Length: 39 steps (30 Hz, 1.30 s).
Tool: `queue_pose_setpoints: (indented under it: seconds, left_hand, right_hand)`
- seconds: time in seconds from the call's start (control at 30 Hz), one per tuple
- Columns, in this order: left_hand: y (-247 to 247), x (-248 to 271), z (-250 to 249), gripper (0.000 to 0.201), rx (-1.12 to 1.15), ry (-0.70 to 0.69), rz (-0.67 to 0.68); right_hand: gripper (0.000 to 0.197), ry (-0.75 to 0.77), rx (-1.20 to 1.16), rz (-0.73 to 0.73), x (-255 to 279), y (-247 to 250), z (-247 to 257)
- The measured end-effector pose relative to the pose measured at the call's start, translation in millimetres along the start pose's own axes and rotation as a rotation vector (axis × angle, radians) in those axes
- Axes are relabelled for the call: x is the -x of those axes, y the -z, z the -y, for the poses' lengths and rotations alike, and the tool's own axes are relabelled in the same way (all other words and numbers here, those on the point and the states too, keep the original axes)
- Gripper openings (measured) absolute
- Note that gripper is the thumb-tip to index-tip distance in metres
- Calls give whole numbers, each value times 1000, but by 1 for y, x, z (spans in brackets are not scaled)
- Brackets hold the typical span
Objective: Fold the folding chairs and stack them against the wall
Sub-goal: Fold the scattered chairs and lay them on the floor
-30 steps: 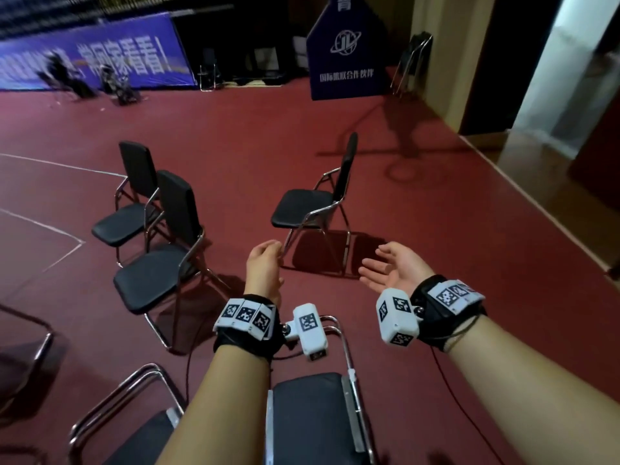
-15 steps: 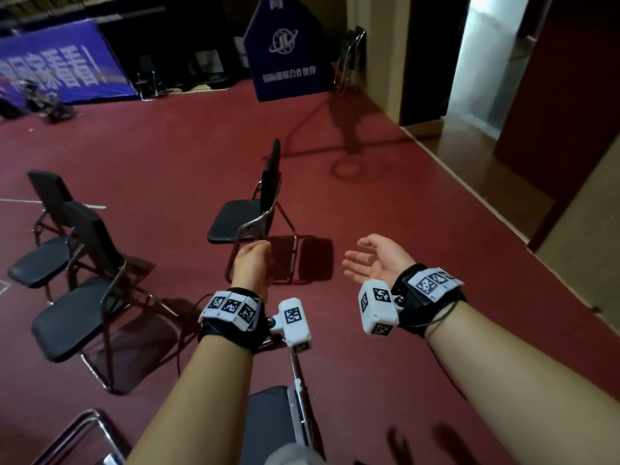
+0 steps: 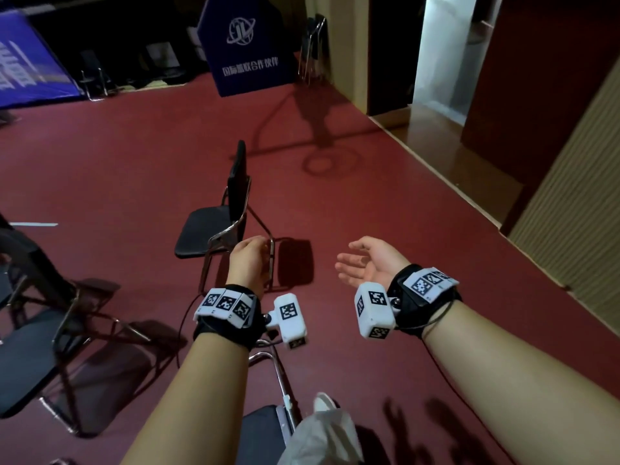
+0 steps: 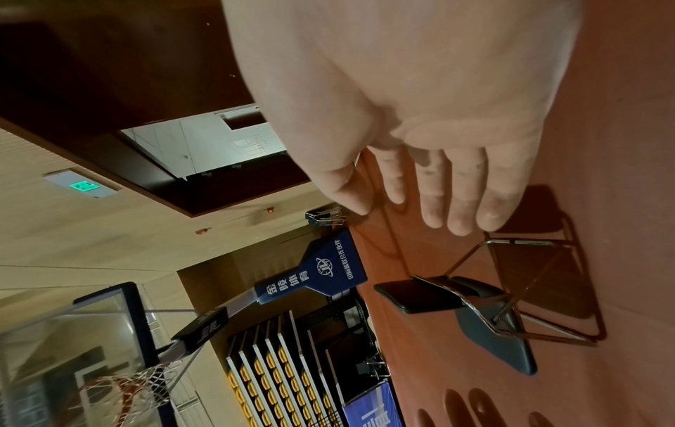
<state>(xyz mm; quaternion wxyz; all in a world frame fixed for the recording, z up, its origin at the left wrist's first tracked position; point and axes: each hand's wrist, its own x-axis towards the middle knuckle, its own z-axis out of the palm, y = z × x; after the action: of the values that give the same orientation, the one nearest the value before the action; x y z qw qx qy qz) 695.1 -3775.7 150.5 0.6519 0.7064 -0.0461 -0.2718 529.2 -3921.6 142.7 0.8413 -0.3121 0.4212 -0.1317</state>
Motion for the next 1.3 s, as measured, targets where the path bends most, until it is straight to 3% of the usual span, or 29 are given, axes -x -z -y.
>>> queue_pose_setpoints:
  seconds: [0.2,0.4,0.53,0.7,0.93,1.13,1.3]
  left_hand:
    - [10,-114,4,17,31,74,-24]
    - [48,-260,-21,9,57,108,-77]
    - [83,-325,-47,3,55,112,-80]
    - [109,-396,-68,20,50,77,-106]
    - [127,-490,-77,12,41,119,-168]
    - [136,-590,-76,17,26,167,-205]
    - [132,-684,-88,15,-8,249,-260]
  right_hand:
    - [8,-14,30,-35,-96,-56,24]
    - [4,-65,124,-28,-217,-159,56]
    - [5,-100,147,-10,-271,-225,71]
    - [12,-111,175,-9,-323,-280,89]
    - [4,-146,210,-1,-408,-347,116]
    - [19,-238,255,4,-514,-399,128]
    - [12,-284,320,-29,-610,-447,149]
